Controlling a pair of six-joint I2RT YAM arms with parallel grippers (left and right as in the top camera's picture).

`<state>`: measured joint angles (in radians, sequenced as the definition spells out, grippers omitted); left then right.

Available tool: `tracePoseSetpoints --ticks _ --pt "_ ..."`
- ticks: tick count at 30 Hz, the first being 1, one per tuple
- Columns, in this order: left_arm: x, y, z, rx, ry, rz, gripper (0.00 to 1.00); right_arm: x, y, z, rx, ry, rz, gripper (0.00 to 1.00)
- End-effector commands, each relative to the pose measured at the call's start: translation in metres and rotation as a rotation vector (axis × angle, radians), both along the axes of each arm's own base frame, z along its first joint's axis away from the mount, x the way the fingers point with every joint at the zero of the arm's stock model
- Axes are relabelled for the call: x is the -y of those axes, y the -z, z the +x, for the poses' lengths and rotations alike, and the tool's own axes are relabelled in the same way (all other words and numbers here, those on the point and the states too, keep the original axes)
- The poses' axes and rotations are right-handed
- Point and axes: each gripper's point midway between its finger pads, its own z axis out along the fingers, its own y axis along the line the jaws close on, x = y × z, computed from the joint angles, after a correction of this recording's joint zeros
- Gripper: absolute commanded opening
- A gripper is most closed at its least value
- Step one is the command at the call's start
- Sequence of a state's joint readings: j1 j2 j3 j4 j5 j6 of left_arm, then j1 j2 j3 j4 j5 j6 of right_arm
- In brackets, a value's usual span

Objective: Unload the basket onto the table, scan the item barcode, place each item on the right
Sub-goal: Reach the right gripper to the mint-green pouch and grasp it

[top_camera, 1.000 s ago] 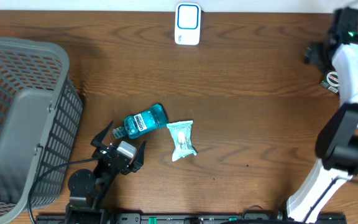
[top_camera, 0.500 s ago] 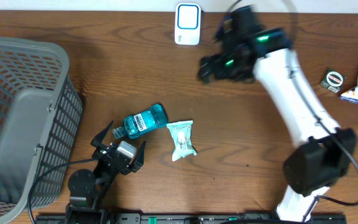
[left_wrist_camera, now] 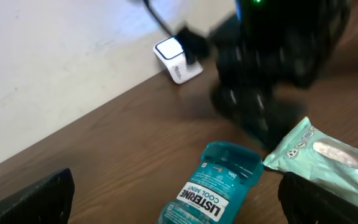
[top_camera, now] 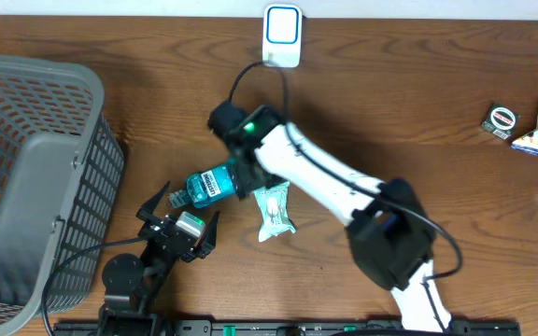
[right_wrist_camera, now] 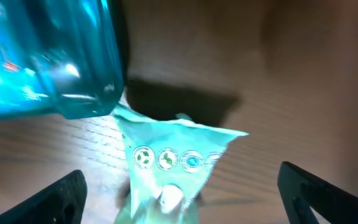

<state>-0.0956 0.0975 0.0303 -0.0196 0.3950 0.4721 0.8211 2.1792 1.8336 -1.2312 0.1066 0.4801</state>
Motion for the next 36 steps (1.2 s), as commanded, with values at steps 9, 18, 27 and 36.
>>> tracePoseSetpoints --ticks 9,18,27,36 --pt "0.004 0.017 -0.003 -0.043 0.025 0.006 0.98 -0.002 0.019 -0.029 0.041 0.002 -0.159 0.83" --pt "0.004 0.017 -0.003 -0.043 0.025 0.006 0.98 0.022 0.05 -0.034 0.086 0.062 -0.243 0.66" --pt "0.004 0.017 -0.003 -0.043 0.025 0.006 0.98 0.045 0.076 -0.051 0.05 0.048 -0.306 0.35" --pt "0.004 0.017 -0.003 -0.043 0.025 0.006 0.98 0.014 0.063 -0.066 -0.191 -0.17 -0.12 0.01"
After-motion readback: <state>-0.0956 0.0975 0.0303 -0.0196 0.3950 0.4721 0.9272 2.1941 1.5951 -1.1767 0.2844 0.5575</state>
